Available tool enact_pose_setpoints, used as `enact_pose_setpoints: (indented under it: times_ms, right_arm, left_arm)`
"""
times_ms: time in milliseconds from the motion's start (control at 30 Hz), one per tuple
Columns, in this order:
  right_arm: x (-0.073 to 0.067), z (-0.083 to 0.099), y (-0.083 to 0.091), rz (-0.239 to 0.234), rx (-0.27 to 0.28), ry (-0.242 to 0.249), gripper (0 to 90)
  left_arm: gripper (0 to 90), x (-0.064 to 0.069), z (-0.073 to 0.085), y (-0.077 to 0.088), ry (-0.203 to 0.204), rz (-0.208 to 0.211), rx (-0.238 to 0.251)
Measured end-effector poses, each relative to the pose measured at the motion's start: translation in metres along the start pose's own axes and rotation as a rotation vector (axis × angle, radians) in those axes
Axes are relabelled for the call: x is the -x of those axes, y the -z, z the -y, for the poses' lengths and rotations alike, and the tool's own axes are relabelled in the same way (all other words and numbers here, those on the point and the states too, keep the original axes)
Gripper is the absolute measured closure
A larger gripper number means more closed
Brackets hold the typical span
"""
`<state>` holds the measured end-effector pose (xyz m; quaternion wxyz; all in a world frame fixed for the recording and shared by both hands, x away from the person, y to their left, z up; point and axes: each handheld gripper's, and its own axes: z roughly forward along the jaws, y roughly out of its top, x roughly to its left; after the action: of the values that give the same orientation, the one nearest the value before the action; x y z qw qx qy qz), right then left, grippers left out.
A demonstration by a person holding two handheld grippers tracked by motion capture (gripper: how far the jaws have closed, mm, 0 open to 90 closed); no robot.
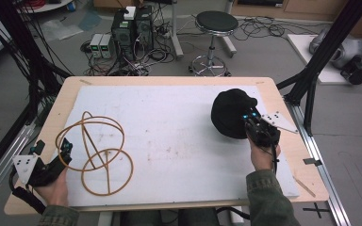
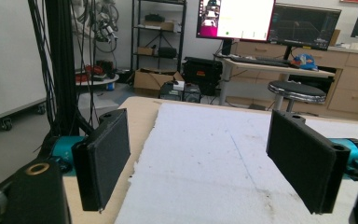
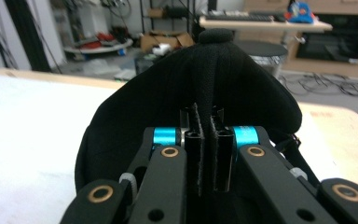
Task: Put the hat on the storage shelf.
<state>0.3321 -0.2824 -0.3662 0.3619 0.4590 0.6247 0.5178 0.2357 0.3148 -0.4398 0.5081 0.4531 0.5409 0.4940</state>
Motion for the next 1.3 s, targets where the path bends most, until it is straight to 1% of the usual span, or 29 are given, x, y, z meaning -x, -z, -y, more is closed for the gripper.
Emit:
enact_pose_setpoints:
  times_ms: [33,67,100,133,167,200,233,267,333,400,433,467,533,567,600,633,667,733,767,800,833,867,933,967,1033,1200,1233,1267,1300]
  right_arm:
    - [-0.003,-0.004,0.001,-0.01,0.013,0.0,87.3]
    - [-0.003,-0.004,0.001,-0.01,0.013,0.0,87.3]
    - [-0.009,-0.013,0.002,-0.032,0.043,0.003,87.4]
    - [-0.009,-0.013,0.002,-0.032,0.043,0.003,87.4]
    - [-0.011,-0.017,0.003,-0.04,0.057,0.006,87.4]
    - [-0.018,-0.028,0.005,-0.061,0.098,0.007,87.3]
    - [-0.018,-0.028,0.005,-0.061,0.098,0.007,87.3]
    - [-0.021,-0.031,0.005,-0.073,0.113,0.003,87.3]
    - [-0.027,-0.041,0.007,-0.102,0.163,-0.003,87.3]
    - [-0.031,-0.048,0.007,-0.122,0.196,-0.009,87.3]
    - [-0.036,-0.055,0.006,-0.142,0.226,-0.007,87.3]
    - [-0.036,-0.055,0.006,-0.142,0.226,-0.007,87.3]
    - [-0.042,-0.062,0.005,-0.164,0.242,-0.008,87.3]
    - [-0.048,-0.067,0.002,-0.186,0.25,-0.002,87.3]
    - [-0.051,-0.069,0.001,-0.198,0.25,0.0,87.3]
    - [-0.051,-0.069,0.001,-0.198,0.25,0.0,87.3]
    - [-0.055,-0.071,-0.001,-0.205,0.254,0.008,87.3]
    - [-0.063,-0.075,-0.004,-0.234,0.257,0.014,87.2]
    - [-0.071,-0.078,-0.007,-0.256,0.261,0.018,87.3]
    - [-0.071,-0.078,-0.007,-0.256,0.261,0.018,87.3]
    - [-0.078,-0.081,-0.01,-0.277,0.271,0.022,87.2]
    - [-0.078,-0.081,-0.01,-0.277,0.271,0.022,87.2]
    - [-0.085,-0.084,-0.012,-0.298,0.275,0.014,87.1]
    - [-0.091,-0.087,-0.014,-0.313,0.274,0.008,87.1]
    - [-0.093,-0.088,-0.015,-0.319,0.281,0.01,87.1]
    - [-0.11,-0.095,-0.018,-0.373,0.297,0.006,87.1]
    - [-0.114,-0.096,-0.017,-0.388,0.303,-0.002,87.1]
    - [-0.122,-0.097,-0.017,-0.415,0.314,-0.007,87.1]
    - [-0.124,-0.097,-0.017,-0.422,0.315,-0.006,87.1]
  left_arm:
    - [21.6,0.0,0.0,0.0,0.001,0.002,-0.001]
    - [21.6,0.0,0.0,0.0,0.003,0.002,-0.002]
    - [21.6,0.0,0.001,-0.001,0.004,0.003,-0.003]
    - [21.6,0.0,0.001,-0.001,0.004,0.004,-0.005]
    - [21.6,0.001,0.001,-0.001,0.002,0.004,-0.005]
    - [21.6,0.001,0.001,-0.001,-0.004,0.004,-0.004]
    - [21.6,0.002,0.001,0.0,-0.011,0.003,-0.003]
    - [21.6,0.002,0.001,0.0,-0.023,0.004,-0.001]
    - [21.6,0.003,0.0,0.0,-0.021,0.01,-0.001]
    - [21.6,0.003,0.001,0.0,-0.022,0.01,-0.002]
    - [21.6,0.003,0.001,0.0,-0.021,0.01,-0.002]
    - [21.6,0.003,0.001,0.0,-0.02,0.008,-0.004]
    - [21.6,0.002,0.001,0.0,-0.019,0.008,-0.006]
    - [21.6,0.002,0.001,0.0,-0.021,0.008,-0.006]
    - [21.6,0.002,0.001,0.0,-0.022,0.007,-0.004]
    - [21.6,0.003,0.001,0.0,-0.022,0.007,-0.003]
    - [21.6,0.003,0.001,0.0,-0.023,0.008,-0.003]
    - [21.6,0.003,0.001,0.0,-0.023,0.009,-0.002]
    - [21.6,0.003,0.001,0.0,-0.024,0.011,0.0]
    - [21.6,0.003,0.001,0.0,-0.024,0.011,-0.002]
    - [21.6,0.002,0.001,0.0,-0.024,0.01,-0.002]
    - [21.6,0.003,0.001,0.0,-0.018,0.008,0.0]
    - [21.6,0.002,0.001,0.0,-0.016,0.007,-0.001]
    - [21.6,0.001,0.001,0.0,-0.015,0.006,-0.001]
    - [21.6,0.001,0.001,0.001,-0.012,0.004,0.0]
    - [21.6,0.001,0.001,0.0,-0.011,0.006,0.001]
    - [21.6,0.001,0.001,0.0,-0.012,0.005,0.003]
    - [21.7,0.001,0.001,0.0,-0.014,0.004,0.005]
    - [21.8,0.001,0.001,0.0,-0.016,0.002,0.005]
